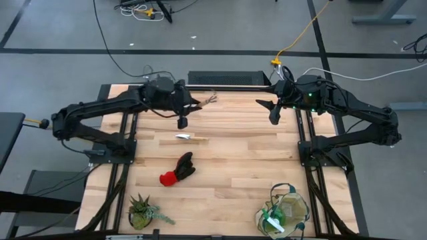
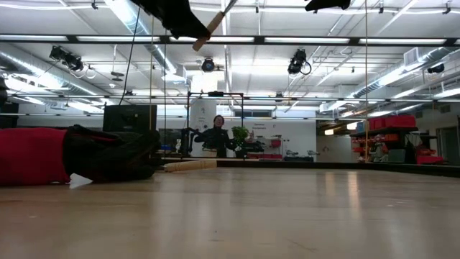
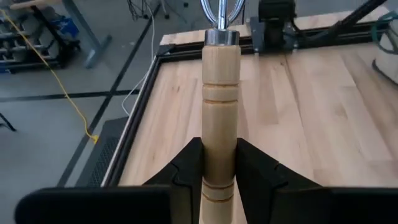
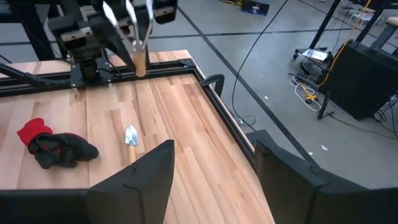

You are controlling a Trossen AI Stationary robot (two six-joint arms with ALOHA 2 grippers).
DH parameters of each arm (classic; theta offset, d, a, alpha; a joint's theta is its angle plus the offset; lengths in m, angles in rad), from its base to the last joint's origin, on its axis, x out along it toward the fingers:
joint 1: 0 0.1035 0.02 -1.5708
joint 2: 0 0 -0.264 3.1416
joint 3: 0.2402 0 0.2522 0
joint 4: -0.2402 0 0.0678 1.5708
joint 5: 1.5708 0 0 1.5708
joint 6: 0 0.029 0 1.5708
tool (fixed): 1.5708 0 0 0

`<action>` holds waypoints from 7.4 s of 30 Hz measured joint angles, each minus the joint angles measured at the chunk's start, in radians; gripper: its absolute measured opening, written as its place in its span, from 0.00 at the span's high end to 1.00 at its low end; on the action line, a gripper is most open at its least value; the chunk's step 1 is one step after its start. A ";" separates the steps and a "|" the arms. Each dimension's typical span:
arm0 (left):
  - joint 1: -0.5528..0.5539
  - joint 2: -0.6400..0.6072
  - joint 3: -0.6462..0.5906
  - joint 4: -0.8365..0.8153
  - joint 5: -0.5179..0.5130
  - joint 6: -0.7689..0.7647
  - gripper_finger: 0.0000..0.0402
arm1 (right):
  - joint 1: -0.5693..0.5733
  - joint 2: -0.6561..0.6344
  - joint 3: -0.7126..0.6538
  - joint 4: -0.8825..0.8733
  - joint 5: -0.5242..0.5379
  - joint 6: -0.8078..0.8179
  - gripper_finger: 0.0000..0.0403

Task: Pick & Place Garden tools in Gardening bag
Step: Put the brown hand rake into the gardening bag

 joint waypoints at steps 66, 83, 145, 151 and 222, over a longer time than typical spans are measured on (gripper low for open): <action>-0.042 -0.002 -0.003 0.322 0.142 -0.238 0.80 | 0.000 0.000 0.000 0.454 0.006 0.260 0.44; -0.053 -0.002 -0.003 0.339 0.168 -0.240 0.80 | 0.053 0.232 0.000 0.681 -0.237 0.214 0.44; 0.057 -0.002 -0.003 0.340 0.248 -1.079 0.79 | 0.101 0.281 0.000 0.576 0.160 -1.395 0.44; 0.056 -0.002 -0.003 0.341 0.279 -1.146 0.79 | 0.107 0.311 0.000 0.591 0.154 -1.627 0.44; 0.026 0.077 -0.003 0.454 0.333 -1.517 0.78 | 0.109 0.439 0.000 0.768 0.050 -1.690 0.63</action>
